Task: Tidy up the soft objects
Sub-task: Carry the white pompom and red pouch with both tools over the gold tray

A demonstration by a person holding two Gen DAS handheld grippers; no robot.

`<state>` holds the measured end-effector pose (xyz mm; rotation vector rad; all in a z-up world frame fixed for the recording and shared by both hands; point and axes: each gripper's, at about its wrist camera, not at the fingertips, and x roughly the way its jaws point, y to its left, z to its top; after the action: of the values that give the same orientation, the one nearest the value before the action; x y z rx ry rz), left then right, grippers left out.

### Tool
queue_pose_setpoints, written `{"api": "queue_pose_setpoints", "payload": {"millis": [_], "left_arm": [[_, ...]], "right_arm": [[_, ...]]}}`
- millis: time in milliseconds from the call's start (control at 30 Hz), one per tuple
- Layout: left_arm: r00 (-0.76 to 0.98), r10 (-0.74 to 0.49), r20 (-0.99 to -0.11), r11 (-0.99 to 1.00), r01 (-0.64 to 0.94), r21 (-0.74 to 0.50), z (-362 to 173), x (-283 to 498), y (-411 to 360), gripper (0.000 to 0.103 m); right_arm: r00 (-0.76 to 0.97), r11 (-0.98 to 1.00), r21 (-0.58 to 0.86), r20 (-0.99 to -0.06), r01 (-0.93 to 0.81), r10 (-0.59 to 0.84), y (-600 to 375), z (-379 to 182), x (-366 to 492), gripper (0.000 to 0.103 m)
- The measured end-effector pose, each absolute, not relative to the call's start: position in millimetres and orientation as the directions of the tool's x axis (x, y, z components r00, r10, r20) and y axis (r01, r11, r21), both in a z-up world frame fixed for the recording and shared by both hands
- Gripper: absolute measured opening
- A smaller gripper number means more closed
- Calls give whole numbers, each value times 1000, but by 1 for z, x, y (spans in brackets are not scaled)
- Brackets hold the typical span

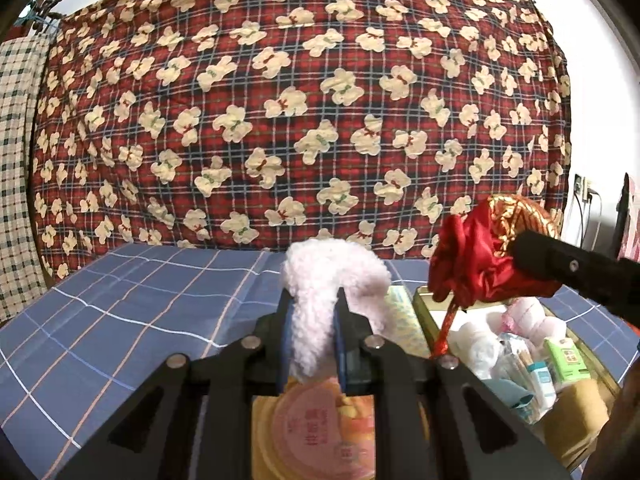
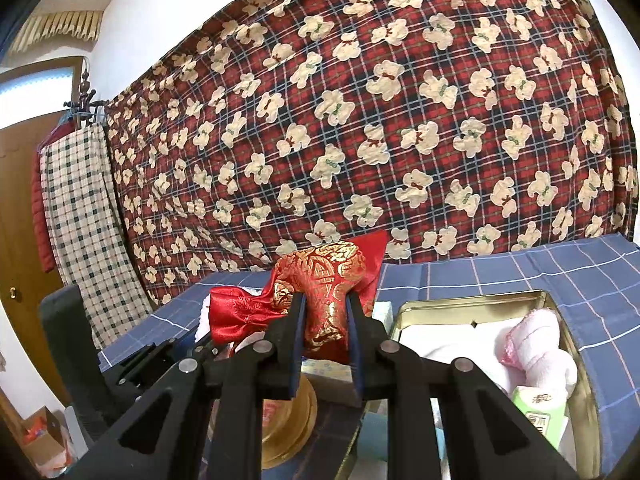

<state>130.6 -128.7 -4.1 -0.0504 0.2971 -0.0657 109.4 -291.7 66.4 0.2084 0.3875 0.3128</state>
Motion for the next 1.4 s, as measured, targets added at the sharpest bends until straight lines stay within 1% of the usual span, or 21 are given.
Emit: {"api": "queue_pose_setpoints", "payload": {"millis": [433,1400], "left_arm": [[951,-125,-283,992,119,-39,11,127,-156,15],[891,-296,-345,953,301,-40,25,132,-228,15]], "right_arm": [[894,933,279,-320,-228,314,-317,69,106,21],[920,938,326,-320,-119,228,-394,65,96,21]]}}
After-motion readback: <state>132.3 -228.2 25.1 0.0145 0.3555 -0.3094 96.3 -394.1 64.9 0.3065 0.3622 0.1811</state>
